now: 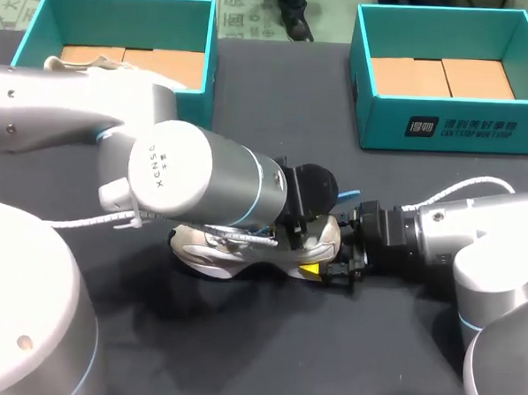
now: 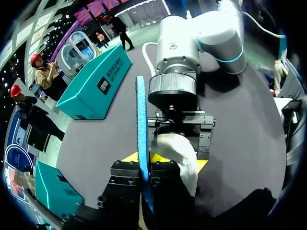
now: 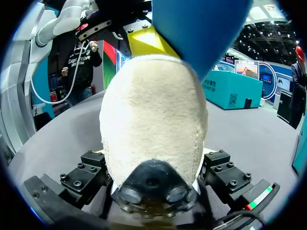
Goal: Take the shoe out of the shoebox, open the shoe tongue, remove and reinsert the insole, then place the shoe into the shoebox
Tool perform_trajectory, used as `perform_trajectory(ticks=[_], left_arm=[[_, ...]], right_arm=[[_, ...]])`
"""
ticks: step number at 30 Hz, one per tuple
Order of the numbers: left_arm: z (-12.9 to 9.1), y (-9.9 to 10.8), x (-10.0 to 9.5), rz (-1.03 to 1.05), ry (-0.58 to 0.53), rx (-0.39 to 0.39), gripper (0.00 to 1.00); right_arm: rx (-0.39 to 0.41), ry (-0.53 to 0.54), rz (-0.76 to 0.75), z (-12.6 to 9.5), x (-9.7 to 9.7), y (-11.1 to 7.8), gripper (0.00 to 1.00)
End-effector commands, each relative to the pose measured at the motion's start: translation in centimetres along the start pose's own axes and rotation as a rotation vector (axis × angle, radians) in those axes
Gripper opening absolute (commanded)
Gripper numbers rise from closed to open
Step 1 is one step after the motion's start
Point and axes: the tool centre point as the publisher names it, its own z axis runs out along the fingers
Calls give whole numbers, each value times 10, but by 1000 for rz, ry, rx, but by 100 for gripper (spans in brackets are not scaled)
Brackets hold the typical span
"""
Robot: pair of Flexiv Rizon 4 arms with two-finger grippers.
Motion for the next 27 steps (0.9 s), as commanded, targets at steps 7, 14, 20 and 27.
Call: perform_trajectory(ticks=[7,14,20,27], left_arm=[[-17,-16,-17,-52,273,77,0],[-42,-50,-17,-56,454,161,0],[-61,-78,-14,-57,588,218,0],[-88,-105,-14,-68,685,292,0]], right_arm=[[5,0,1,2,1,-2,0],[5,0,1,2,1,-2,0],[5,0,1,2,1,-2,0],[5,0,1,2,1,-2,0]])
